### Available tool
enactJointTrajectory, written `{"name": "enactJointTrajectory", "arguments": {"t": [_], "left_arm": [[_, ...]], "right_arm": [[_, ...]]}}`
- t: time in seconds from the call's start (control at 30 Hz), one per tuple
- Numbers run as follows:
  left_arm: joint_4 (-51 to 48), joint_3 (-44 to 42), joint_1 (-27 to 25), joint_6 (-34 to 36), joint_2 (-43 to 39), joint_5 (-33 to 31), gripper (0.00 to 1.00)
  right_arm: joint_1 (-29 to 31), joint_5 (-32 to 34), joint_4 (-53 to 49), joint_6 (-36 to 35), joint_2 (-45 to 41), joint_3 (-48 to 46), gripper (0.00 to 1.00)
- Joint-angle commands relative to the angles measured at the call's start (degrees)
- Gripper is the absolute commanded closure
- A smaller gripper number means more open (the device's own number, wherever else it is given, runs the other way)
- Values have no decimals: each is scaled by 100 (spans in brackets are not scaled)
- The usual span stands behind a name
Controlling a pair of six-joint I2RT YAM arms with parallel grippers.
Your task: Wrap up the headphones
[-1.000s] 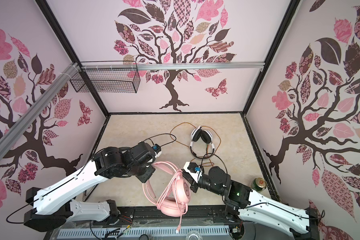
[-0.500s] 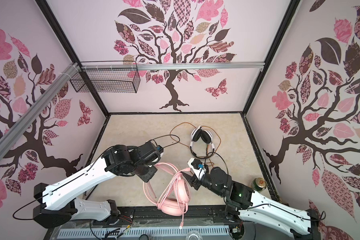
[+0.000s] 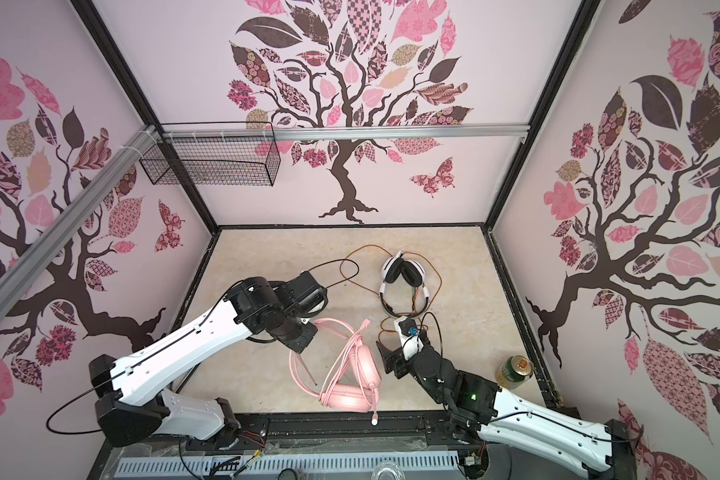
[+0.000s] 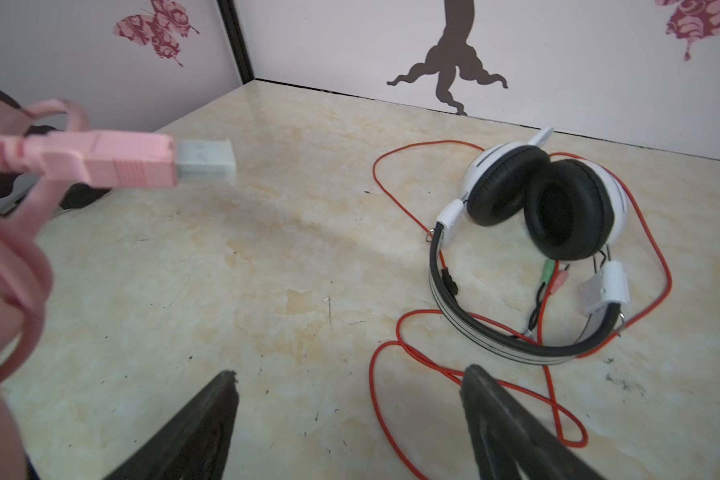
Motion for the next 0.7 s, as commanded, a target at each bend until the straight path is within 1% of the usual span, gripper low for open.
{"name": "enactJointTrajectory", "arguments": {"t": [0.0, 0.13, 0.23, 0.3, 0.4, 0.53, 0.57, 0.67], "left_arm": [[360, 174, 395, -81, 257, 357, 100], [608, 108, 990, -135, 739, 573, 100], [871, 101, 1465, -203, 1167, 657, 100], [1015, 168, 1811, -249, 1467, 678, 100], [1311, 308, 2407, -301, 1946, 712, 100], [1557, 690, 3237, -427, 2528, 709, 100], [1661, 776, 3460, -474, 2653, 716, 100], [1913, 1017, 4097, -598, 3001, 887, 100]], "right_arm": [[-4, 660, 0, 656, 2, 7, 14], [-5, 977, -454, 1199, -136, -27, 14], [-5, 929, -708, 1499, -435, -82, 14], [-5, 729, -622, 1364, -674, -175, 14], [-5, 655, -496, 1147, -1003, -355, 14], [-5, 472, -313, 986, -1153, -555, 12], [-5, 338, -282, 937, -1127, -559, 1], [-5, 102, -183, 842, -926, -580, 0]]}}
